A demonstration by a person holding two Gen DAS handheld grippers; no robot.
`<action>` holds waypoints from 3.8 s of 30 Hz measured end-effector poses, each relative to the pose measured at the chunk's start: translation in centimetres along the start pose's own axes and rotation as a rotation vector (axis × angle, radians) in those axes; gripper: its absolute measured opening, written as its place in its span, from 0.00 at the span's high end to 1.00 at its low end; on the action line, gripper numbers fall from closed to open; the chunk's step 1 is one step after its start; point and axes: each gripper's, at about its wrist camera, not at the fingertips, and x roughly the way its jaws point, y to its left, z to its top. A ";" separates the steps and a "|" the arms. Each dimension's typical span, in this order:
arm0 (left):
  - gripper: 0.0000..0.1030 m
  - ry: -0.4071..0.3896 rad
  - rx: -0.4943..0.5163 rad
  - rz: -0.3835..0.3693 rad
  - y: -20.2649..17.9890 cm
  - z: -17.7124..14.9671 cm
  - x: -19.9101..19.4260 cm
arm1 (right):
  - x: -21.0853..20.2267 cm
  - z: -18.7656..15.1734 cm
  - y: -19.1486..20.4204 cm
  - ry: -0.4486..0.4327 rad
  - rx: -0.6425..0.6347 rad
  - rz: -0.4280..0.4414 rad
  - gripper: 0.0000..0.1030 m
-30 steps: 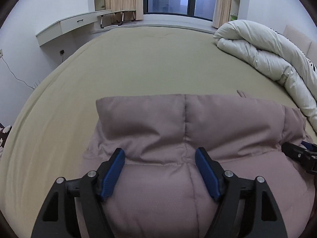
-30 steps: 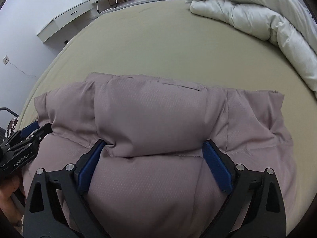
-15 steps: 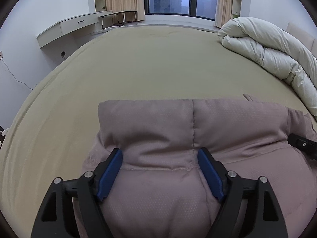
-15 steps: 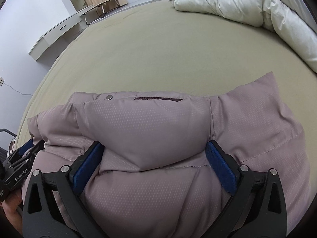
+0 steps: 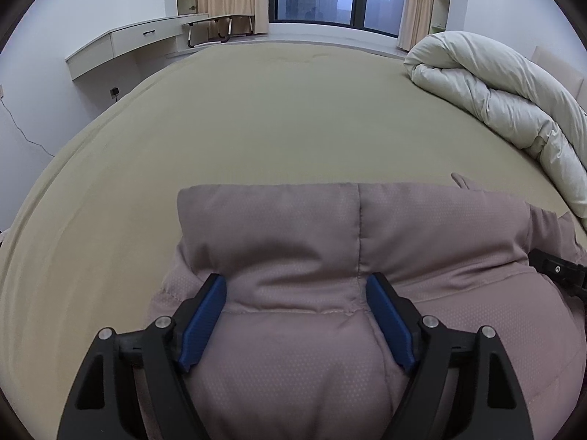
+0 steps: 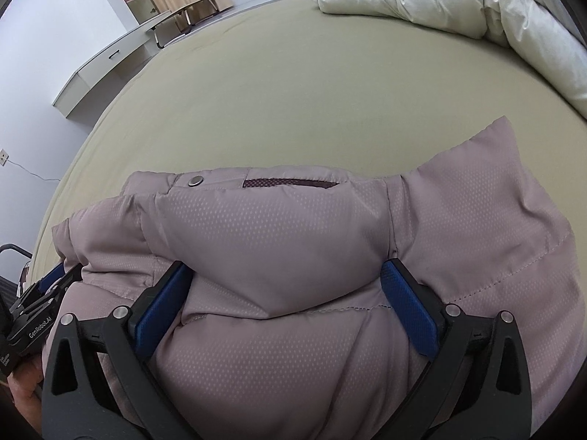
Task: Fold large clothes
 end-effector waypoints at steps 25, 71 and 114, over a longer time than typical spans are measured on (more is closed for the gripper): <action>0.21 -0.001 -0.078 -0.017 1.4 -0.2 -6.1 | -8.3 -0.1 -3.4 -0.114 0.136 0.006 0.00; 0.00 0.003 0.014 -0.148 1.8 -12.2 -11.7 | -16.7 -20.6 -8.9 -0.076 0.003 0.011 0.00; 0.05 0.203 -0.568 -0.515 16.7 -11.3 -11.8 | -19.3 -13.3 -22.2 -0.017 0.411 0.379 0.00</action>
